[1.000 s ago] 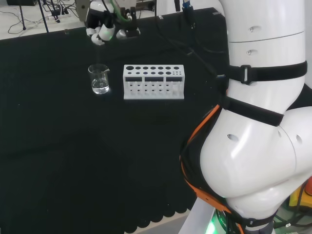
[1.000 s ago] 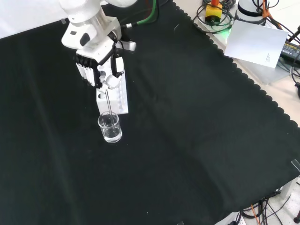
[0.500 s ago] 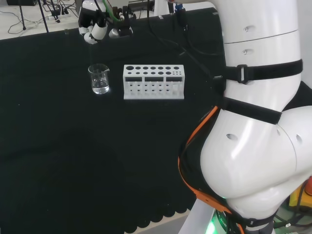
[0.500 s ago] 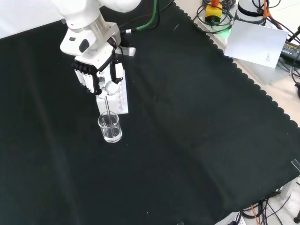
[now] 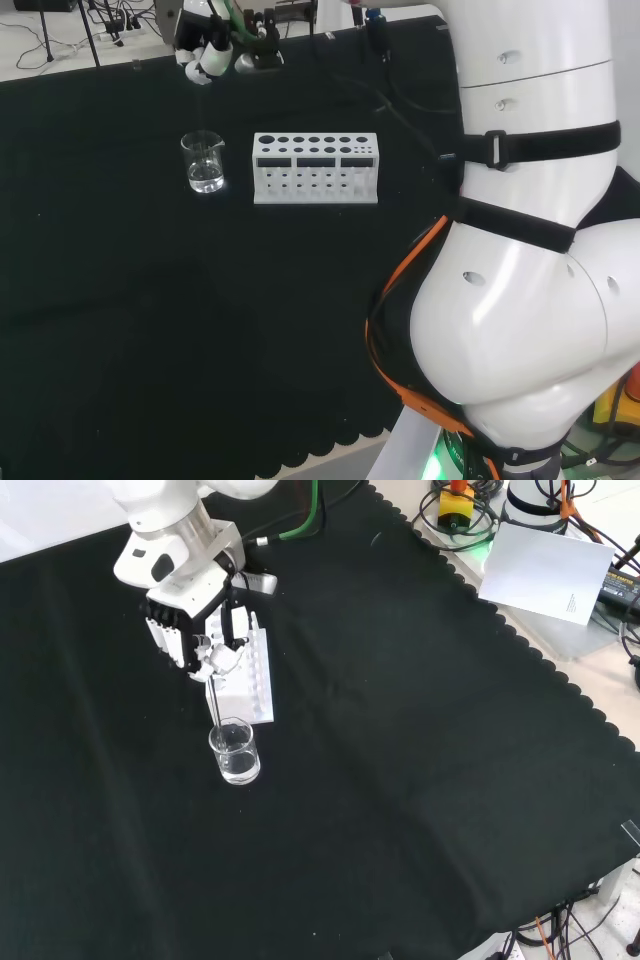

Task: Stir in the beaker to the left of the white test tube rack with the glass rod.

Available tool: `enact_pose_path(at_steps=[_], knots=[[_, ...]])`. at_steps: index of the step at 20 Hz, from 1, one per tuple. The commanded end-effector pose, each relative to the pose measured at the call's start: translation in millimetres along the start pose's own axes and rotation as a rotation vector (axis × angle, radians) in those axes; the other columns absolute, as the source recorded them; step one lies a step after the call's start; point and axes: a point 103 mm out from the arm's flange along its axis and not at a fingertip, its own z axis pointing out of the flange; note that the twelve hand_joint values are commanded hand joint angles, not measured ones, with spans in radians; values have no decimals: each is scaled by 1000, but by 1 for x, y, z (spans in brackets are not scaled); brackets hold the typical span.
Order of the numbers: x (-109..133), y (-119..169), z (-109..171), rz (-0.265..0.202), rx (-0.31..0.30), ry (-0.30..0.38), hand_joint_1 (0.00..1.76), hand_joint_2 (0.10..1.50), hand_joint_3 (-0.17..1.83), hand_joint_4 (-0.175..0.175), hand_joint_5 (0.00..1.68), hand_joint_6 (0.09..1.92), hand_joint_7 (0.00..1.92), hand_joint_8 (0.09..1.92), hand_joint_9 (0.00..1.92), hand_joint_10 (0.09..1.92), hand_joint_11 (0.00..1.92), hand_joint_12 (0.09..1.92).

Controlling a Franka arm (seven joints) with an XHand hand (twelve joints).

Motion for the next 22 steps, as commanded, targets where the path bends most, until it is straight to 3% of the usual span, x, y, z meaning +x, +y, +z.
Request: enact_pose_path(at_steps=[1, 5, 12, 22], knots=[[-3, -18, -2, 29, -1, 0, 1322, 593, 854, -175, 1116, 791, 1289, 990, 1594, 938, 1390, 1072], [7, -18, 1, 22, 8, -5, 1322, 593, 854, -175, 1115, 792, 1289, 990, 1595, 938, 1390, 1073], [39, -1, 4, -32, 9, -1, 1321, 593, 855, -175, 1115, 793, 1289, 991, 1595, 939, 1390, 1072], [1, 7, -2, 5, 0, 5, 1322, 594, 854, -175, 1114, 793, 1288, 993, 1595, 940, 1389, 1073]])
